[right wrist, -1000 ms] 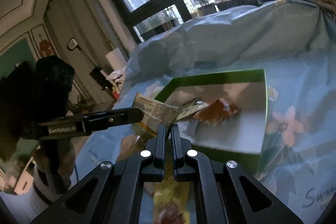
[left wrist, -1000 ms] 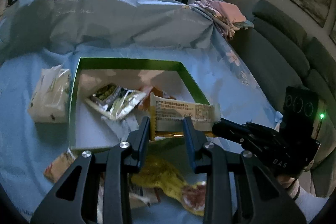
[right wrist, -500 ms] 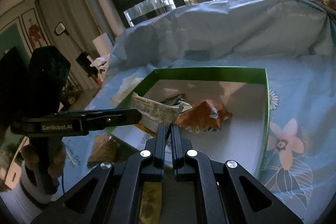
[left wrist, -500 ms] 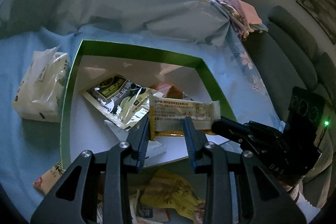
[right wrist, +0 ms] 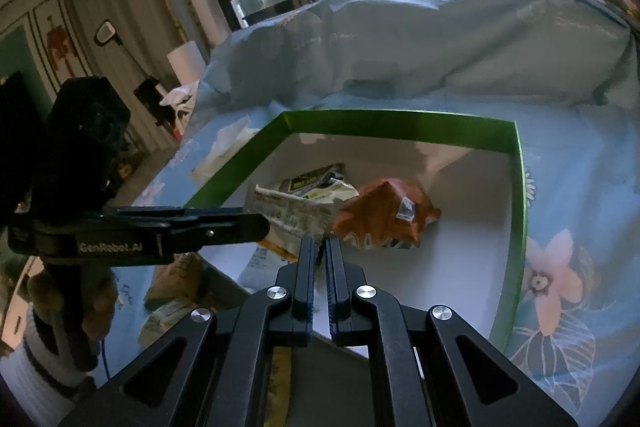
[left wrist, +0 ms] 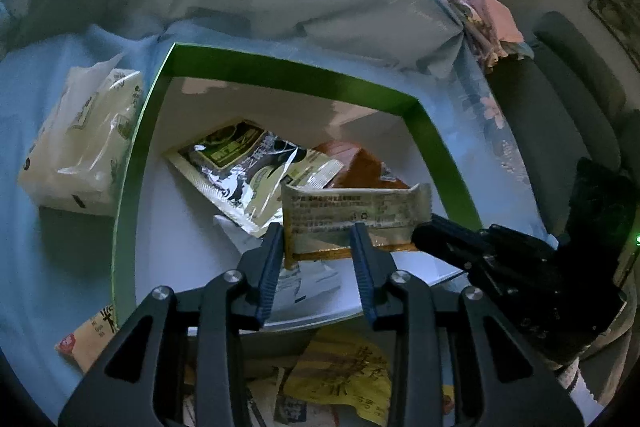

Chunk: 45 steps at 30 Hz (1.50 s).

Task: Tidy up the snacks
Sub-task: 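Carry the snack bar into the box and open the left gripper, then move the left tool back toward the white-and-green snack bag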

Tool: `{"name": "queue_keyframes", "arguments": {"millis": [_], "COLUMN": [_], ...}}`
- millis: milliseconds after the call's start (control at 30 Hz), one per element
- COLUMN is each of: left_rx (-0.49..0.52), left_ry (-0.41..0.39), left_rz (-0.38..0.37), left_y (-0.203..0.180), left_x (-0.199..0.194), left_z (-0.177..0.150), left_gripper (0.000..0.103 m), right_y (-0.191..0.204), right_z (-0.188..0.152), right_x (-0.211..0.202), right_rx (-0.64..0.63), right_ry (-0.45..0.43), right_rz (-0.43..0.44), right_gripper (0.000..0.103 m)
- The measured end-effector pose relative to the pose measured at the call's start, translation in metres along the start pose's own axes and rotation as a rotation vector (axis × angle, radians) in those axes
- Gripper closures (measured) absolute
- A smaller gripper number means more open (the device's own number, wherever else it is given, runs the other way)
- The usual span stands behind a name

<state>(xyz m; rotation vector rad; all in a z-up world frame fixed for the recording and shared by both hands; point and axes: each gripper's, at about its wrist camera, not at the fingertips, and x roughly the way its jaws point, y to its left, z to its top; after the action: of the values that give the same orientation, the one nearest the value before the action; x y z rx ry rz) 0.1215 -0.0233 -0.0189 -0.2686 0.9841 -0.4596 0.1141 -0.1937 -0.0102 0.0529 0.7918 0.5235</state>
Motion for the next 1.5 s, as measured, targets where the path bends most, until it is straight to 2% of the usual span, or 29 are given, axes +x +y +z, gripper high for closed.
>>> {"name": "queue_keyframes", "arguments": {"millis": [433, 533, 600, 633, 700, 833, 867, 900, 1033, 1100, 1267, 1433, 1500], "left_rx": [-0.018, -0.041, -0.048, -0.057, -0.076, -0.093, -0.088, -0.084, -0.082, -0.082, -0.079, -0.062, -0.063], "left_ry": [0.013, 0.004, -0.011, -0.019, -0.027, -0.04, -0.045, -0.052, -0.06, -0.063, -0.077, -0.071, -0.056], "left_rz": [0.012, 0.009, 0.015, 0.012, 0.008, -0.001, 0.016, 0.026, 0.026, 0.037, 0.086, 0.108, 0.115], "left_y": [0.004, 0.008, 0.009, 0.011, 0.015, 0.016, 0.015, 0.013, 0.011, 0.009, 0.008, 0.008, 0.01], "left_x": [0.007, 0.005, 0.001, -0.001, -0.005, -0.012, -0.014, -0.016, -0.022, -0.025, -0.037, -0.048, -0.052], "left_z": [0.0, 0.002, 0.003, 0.003, 0.005, 0.005, 0.005, 0.005, 0.005, 0.004, -0.001, -0.01, -0.014], "left_gripper": [0.067, 0.053, 0.039, 0.038, 0.038, 0.035, 0.027, 0.022, 0.021, 0.013, 0.003, 0.001, 0.001], "right_y": [0.0, -0.001, -0.002, -0.003, -0.004, -0.01, -0.011, -0.012, -0.016, -0.016, -0.015, -0.014, -0.011], "right_z": [0.003, 0.004, 0.005, 0.006, 0.006, 0.006, 0.006, 0.005, 0.002, -0.001, -0.014, -0.029, -0.034], "right_x": [0.006, 0.01, 0.011, 0.011, 0.009, -0.001, -0.005, -0.008, -0.022, -0.028, -0.044, -0.047, -0.051], "right_rx": [-0.019, -0.008, -0.003, 0.0, 0.008, 0.042, 0.05, 0.058, 0.085, 0.1, 0.134, 0.169, 0.167], "right_ry": [0.015, 0.021, 0.02, 0.018, 0.014, -0.014, -0.022, -0.028, -0.039, -0.04, -0.05, -0.023, -0.038], "right_rz": [-0.051, -0.067, -0.079, -0.084, -0.096, -0.092, -0.091, -0.089, -0.076, -0.065, -0.038, 0.0, -0.001], "right_gripper": [0.096, 0.096, 0.096, 0.096, 0.091, 0.063, 0.056, 0.054, 0.052, 0.05, 0.044, 0.044, 0.043]}}
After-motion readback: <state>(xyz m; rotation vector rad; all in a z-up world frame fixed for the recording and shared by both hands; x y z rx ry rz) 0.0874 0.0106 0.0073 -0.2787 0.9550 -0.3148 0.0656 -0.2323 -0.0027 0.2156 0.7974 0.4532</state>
